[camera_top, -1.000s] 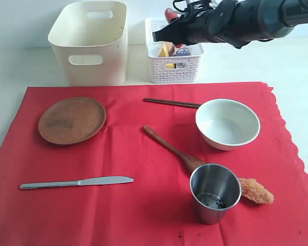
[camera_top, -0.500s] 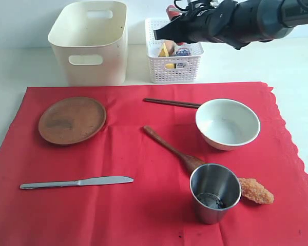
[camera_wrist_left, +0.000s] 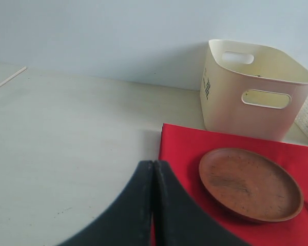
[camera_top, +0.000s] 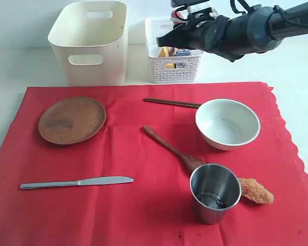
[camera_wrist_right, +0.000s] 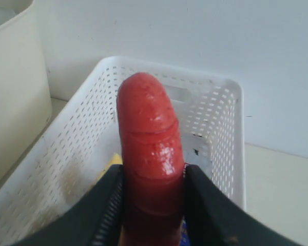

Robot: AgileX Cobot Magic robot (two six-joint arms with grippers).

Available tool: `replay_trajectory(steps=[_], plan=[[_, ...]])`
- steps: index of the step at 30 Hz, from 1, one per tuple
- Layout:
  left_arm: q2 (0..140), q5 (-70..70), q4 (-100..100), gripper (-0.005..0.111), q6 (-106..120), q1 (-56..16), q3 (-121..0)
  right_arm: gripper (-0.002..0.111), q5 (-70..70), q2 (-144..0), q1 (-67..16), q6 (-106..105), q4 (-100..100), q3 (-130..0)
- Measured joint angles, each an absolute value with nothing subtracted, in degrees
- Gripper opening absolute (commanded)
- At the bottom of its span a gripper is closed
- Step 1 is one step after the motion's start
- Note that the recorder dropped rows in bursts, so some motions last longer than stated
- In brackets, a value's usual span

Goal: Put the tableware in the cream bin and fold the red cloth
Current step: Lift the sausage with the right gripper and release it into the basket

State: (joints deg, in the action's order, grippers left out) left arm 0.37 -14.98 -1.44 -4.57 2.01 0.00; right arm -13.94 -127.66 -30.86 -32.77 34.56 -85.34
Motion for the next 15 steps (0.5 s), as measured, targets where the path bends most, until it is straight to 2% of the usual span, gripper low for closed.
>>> replay_trajectory(steps=[6,15], plan=[[0.37,-14.98,-1.44,0.001,-4.57,2.01,0.0,0.004,-15.96,-129.16,-30.86,-32.87,34.22,-85.34],[0.37,-14.98,-1.44,0.001,-4.57,2.01,0.0,0.038,-16.41,-129.45,-30.86,-32.89,34.01,-85.34]])
